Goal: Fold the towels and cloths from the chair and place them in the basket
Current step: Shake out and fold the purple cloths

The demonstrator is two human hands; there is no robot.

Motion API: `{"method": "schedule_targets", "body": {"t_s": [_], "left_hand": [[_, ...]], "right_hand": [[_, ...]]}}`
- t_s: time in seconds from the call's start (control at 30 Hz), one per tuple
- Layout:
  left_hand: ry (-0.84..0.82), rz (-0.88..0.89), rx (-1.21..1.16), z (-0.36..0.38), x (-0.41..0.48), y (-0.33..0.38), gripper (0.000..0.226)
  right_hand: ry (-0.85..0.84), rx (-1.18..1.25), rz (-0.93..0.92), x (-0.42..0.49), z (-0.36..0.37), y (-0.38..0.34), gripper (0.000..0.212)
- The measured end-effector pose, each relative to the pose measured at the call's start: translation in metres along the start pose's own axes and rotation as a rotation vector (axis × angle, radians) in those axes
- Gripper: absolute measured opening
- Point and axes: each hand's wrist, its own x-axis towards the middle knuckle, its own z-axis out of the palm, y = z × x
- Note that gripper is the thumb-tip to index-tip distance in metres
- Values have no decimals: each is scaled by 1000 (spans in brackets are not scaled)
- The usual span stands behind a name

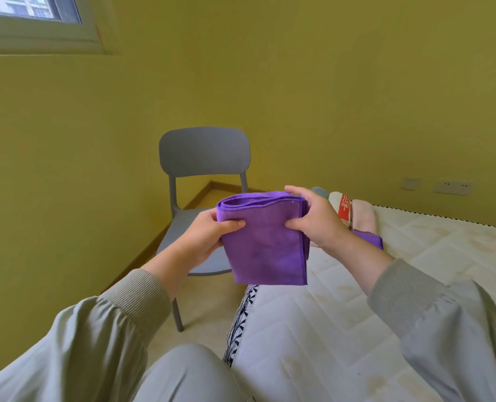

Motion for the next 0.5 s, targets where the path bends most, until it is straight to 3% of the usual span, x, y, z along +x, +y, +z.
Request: {"method": "schedule_targets", "body": {"t_s": [0.07,0.13,0.23,0.3,0.5], "left_hand": [[40,62,117,-1,0,3,24],[76,136,240,-1,1,6,24],[123,251,415,-2,0,7,22],[104,269,459,-1,-1,8,20],[-83,-6,307,1,-3,3,18]], "right_hand": [[11,-34,-14,0,1,2,74],[15,88,85,2,1,4,73],[-44,340,244,3,-2,6,50],[-69,381,258,2,-6,6,34],[-168,403,262,-5,-23,11,20]]}}
